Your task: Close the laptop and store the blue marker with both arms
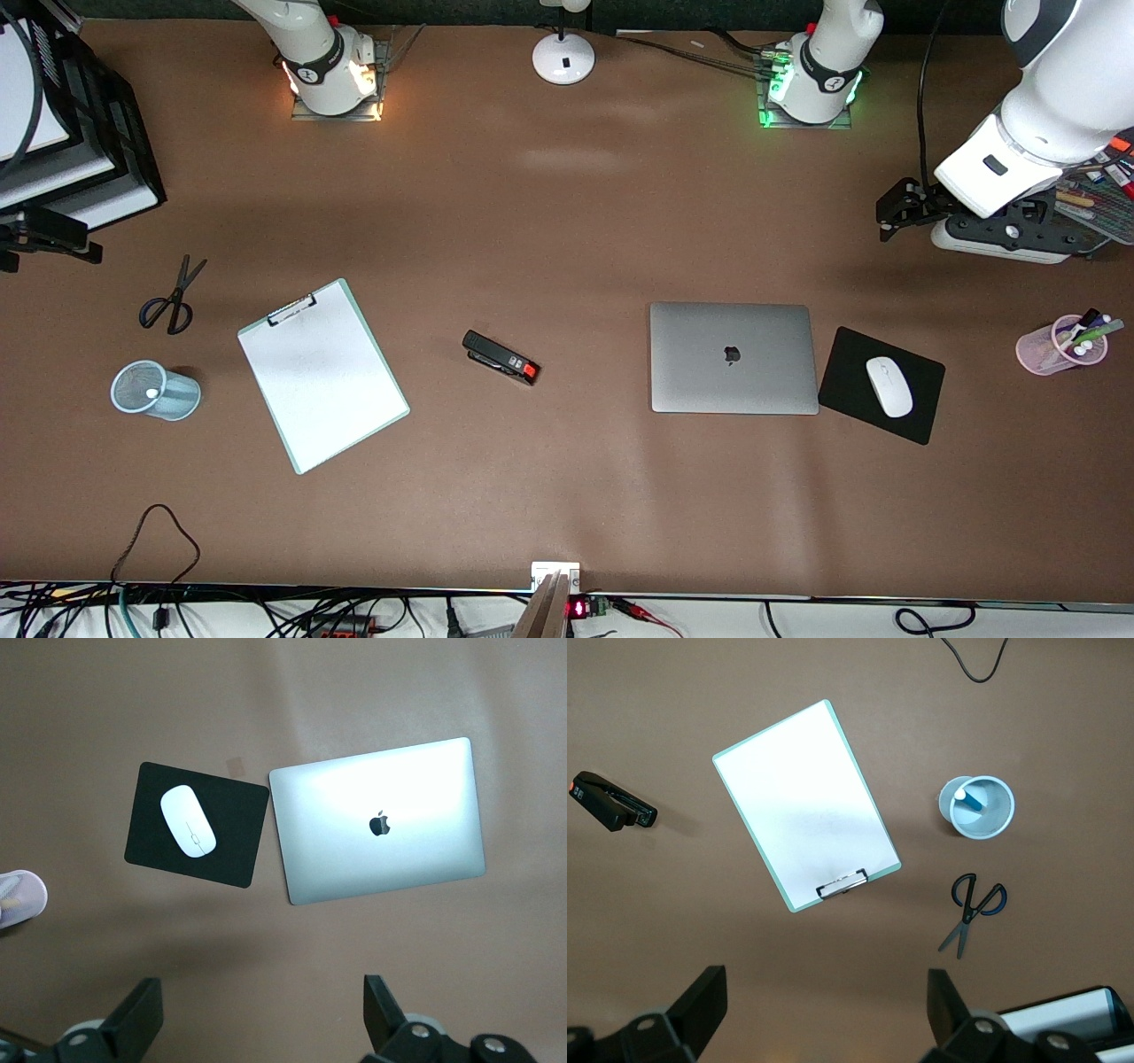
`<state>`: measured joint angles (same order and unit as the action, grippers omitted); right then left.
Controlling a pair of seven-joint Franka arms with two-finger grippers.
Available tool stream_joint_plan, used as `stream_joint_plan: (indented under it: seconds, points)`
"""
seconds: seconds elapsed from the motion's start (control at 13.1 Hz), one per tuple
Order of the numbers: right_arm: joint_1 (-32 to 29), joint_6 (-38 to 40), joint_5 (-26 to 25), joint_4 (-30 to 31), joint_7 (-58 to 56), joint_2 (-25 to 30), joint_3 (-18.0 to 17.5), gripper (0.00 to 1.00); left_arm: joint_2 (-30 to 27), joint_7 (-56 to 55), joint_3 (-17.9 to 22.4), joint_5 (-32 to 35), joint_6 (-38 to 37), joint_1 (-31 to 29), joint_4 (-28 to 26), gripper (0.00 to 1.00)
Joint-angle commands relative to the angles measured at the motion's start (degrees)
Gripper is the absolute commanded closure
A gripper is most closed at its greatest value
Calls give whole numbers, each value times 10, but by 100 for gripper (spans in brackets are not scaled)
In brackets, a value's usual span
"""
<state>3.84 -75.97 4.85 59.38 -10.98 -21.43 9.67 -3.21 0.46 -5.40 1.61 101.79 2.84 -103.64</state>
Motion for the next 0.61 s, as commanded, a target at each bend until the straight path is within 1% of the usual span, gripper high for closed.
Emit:
stream_joint_plan:
  seconds: [0.0,0.08,0.23,0.46,0.53]
  points:
    - [3,-9,3,5,3,3,-3,0,-1,13,-5,2,-2,-6,5,0]
    - [2,-18,2,5,3,3,-2,0,-1,13,-5,2,-2,-6,5,0]
    - [-4,-60,3,6,2,0,-2,0,-1,12,-6,2,-3,-6,5,0]
    - [-21,-60,5,6,1,0,-4,0,-1,12,-6,2,-3,-6,5,0]
    - [-16,-60,3,6,3,1,-5,0,-1,13,-6,2,-2,-6,5,0]
